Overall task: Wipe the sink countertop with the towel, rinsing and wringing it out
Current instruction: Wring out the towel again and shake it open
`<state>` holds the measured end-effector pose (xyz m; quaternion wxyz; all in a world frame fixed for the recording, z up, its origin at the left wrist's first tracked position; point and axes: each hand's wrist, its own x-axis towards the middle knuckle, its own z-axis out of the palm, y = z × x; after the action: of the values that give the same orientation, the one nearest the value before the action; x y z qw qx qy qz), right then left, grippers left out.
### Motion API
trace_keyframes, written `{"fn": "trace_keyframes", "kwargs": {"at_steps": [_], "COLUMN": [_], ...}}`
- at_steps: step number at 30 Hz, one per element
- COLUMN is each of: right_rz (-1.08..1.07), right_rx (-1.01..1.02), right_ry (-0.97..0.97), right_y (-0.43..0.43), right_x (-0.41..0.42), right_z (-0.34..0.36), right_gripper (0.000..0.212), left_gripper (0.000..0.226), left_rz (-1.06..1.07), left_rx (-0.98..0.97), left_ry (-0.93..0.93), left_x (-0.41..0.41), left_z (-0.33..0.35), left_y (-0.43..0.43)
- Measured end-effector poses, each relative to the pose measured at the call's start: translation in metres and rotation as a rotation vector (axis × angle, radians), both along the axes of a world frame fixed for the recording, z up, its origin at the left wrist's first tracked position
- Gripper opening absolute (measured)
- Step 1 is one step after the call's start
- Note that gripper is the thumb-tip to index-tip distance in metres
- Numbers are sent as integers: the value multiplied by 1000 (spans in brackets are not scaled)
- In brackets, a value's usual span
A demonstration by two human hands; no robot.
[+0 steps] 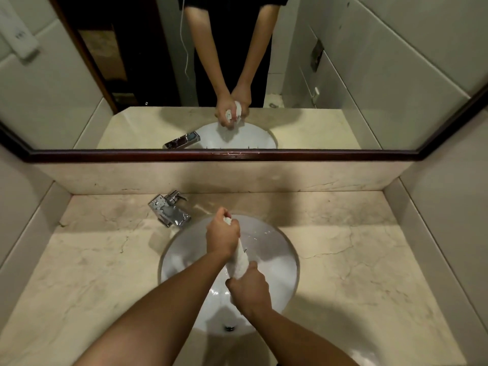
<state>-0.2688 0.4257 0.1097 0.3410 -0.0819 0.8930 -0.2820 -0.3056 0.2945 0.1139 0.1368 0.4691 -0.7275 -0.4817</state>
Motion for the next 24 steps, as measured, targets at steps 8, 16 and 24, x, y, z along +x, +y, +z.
{"fn": "trace_keyframes", "kwargs": {"at_steps": [8, 16, 24], "right_rz": [1, 11, 30], "right_rx": [-27, -201, -393], "right_ry": [-14, -207, 30], "right_y": [9, 38, 44], "right_x": [1, -29, -10], "right_z": [2, 69, 154], "right_gripper": [45, 44, 43], "left_gripper": [6, 88, 79], "left_rz": [11, 13, -102], "left_rx": [-23, 287, 773], "left_ry": [-3, 192, 434], "left_x": [3, 12, 65], "left_z": [14, 65, 136], "left_y": [13, 4, 29]}}
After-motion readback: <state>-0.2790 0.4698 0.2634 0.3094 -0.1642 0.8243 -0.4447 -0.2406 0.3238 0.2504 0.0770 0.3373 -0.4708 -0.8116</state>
